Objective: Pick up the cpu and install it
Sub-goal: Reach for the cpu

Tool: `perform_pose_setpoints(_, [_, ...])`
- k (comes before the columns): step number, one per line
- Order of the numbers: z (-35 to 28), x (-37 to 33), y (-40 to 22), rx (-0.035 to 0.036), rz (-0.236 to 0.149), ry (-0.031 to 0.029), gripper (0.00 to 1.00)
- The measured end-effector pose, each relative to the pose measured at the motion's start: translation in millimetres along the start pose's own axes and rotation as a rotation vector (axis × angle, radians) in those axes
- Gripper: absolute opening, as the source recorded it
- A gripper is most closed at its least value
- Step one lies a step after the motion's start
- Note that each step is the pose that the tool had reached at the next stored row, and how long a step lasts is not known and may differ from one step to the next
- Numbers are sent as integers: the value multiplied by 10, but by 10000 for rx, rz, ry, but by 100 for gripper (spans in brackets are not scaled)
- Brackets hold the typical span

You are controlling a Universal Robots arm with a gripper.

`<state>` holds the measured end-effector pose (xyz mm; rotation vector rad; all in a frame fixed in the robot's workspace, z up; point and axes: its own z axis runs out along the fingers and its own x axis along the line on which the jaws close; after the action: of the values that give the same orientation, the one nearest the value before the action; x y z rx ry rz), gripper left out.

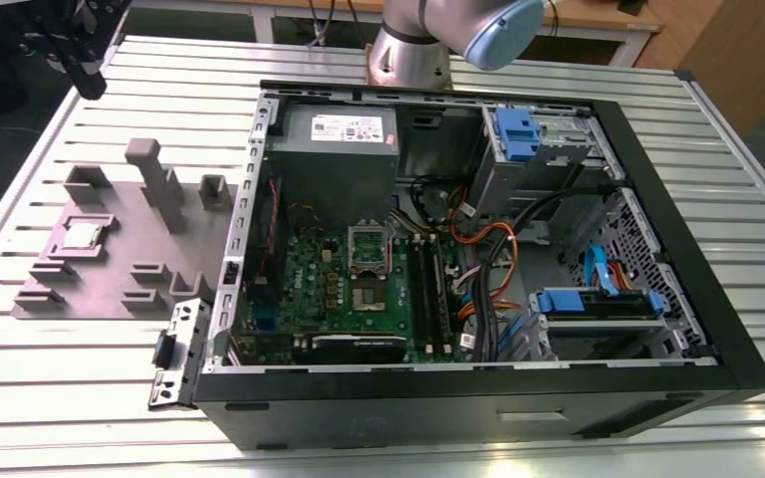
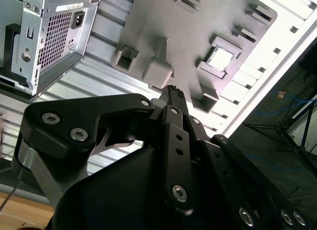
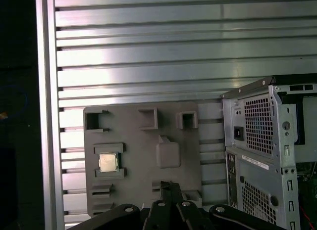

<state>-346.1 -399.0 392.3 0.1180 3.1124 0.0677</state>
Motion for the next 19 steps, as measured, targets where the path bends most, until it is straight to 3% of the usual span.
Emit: perform_pose_setpoints(19, [-1, 54, -4, 1, -1, 1, 11])
